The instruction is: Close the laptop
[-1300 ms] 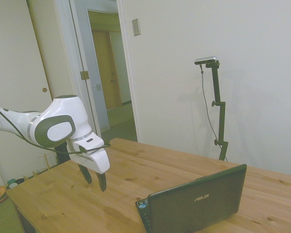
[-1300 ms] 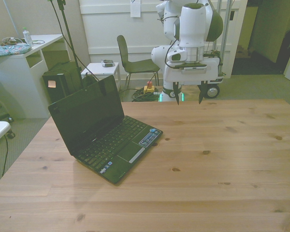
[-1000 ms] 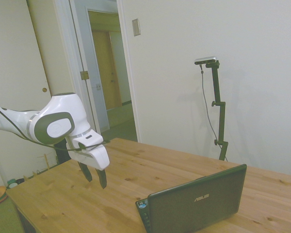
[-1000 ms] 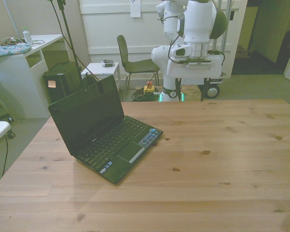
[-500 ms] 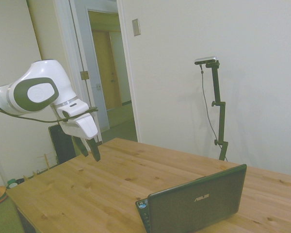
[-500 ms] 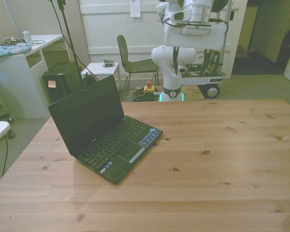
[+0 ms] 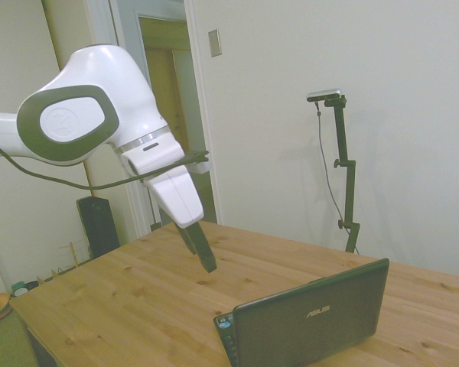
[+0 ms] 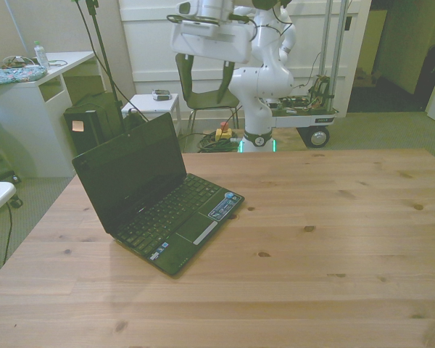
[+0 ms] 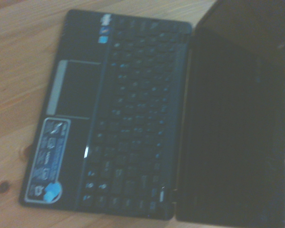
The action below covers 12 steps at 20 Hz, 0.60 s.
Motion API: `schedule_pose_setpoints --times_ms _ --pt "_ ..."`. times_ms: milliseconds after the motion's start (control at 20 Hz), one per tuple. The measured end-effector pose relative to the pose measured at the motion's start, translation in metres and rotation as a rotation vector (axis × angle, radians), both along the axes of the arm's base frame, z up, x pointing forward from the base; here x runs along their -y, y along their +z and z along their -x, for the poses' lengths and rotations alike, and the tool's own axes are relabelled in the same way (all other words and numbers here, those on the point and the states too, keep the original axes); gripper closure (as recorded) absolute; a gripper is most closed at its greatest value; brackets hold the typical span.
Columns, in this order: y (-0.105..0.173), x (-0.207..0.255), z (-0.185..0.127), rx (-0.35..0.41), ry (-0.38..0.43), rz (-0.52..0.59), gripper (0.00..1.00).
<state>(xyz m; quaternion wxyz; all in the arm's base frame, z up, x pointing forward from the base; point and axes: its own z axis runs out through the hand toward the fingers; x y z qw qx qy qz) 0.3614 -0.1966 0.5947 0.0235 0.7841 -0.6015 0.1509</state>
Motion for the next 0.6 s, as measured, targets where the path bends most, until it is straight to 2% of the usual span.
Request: schedule_pose_setpoints --times_ms 350,600 --pt "0.014 0.105 0.017 0.011 -0.139 0.003 0.0" --pt "0.026 0.157 0.038 0.022 -0.208 0.017 0.0"
